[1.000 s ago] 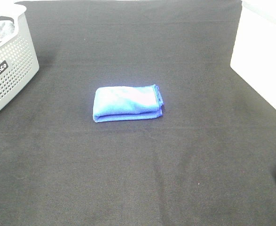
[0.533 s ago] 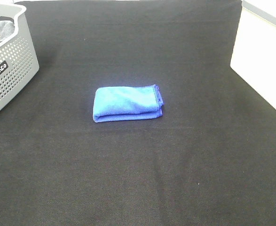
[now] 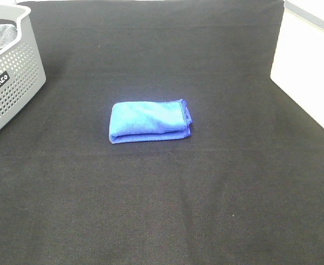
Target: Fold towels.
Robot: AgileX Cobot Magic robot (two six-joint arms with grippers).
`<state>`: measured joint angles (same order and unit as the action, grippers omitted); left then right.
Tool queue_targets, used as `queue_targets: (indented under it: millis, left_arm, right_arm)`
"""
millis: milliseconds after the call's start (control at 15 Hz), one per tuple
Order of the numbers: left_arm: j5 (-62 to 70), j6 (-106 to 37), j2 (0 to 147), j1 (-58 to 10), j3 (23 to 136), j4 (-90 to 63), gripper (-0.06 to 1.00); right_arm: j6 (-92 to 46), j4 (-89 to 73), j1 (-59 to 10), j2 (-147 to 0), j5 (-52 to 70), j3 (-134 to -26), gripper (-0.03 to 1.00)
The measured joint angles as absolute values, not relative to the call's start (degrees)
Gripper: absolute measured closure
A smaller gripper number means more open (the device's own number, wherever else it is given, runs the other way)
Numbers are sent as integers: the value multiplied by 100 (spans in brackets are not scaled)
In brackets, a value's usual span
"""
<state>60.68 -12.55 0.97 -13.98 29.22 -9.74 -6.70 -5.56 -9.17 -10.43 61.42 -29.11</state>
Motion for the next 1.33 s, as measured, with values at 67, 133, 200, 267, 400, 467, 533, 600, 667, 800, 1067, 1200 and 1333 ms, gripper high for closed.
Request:
queue_targets:
  millis: [67, 133, 200, 267, 400, 467, 533, 600, 667, 800, 1067, 1200, 1333]
  left_arm:
    - [6056, -1255, 97, -1398, 2922, -974, 24]
    - [6056, -1255, 97, -1398, 2922, -974, 24]
    - [6056, -1255, 97, -1398, 2922, -974, 24]
    - [6056, -1272, 97, -1398, 2922, -974, 24]
    - [6056, -1272, 97, -1398, 2922, -974, 24]
    - [6056, -1272, 97, -1375, 2922, -974, 24]
    - [6056, -1272, 97, -1261, 2922, -980, 24]
    - [6056, -1272, 97, -1049, 2922, -980, 24]
    - [6056, -1272, 97, -837, 2922, -980, 24]
    - [6056, -1272, 97, -458, 2922, -980, 24]
    - [6056, -1272, -29, -281, 2916, -980, 24]
    - [6056, -1272, -29, -281, 2916, -980, 24]
    - [6056, -1278, -29, -281, 2916, -980, 24]
  right_arm:
    - [-670, -613, -917, -1043, 6142, -2911, 3]
    - [-670, -688, -917, -1043, 6142, -2911, 3]
    - [-670, -756, -917, -1043, 6142, -2911, 3]
    - [-665, -808, -917, -1043, 6142, -2911, 3]
    - [-665, -814, -917, -1043, 6142, -2911, 3]
    - [-665, -814, -917, -1043, 6142, -2911, 3]
    - [-665, -814, -917, -1043, 6142, -2911, 3]
    - [-665, -814, -917, -1043, 6142, -2911, 3]
    - [-665, -814, -917, -1043, 6142, -2911, 3]
    - [-665, -825, -871, -1043, 6142, -2911, 3]
    - [-665, -842, -63, -699, 6136, -2911, 3]
    - [-665, -842, 69, -338, 6136, -2911, 3]
    - [-665, -854, 69, -63, 6119, -2911, 3]
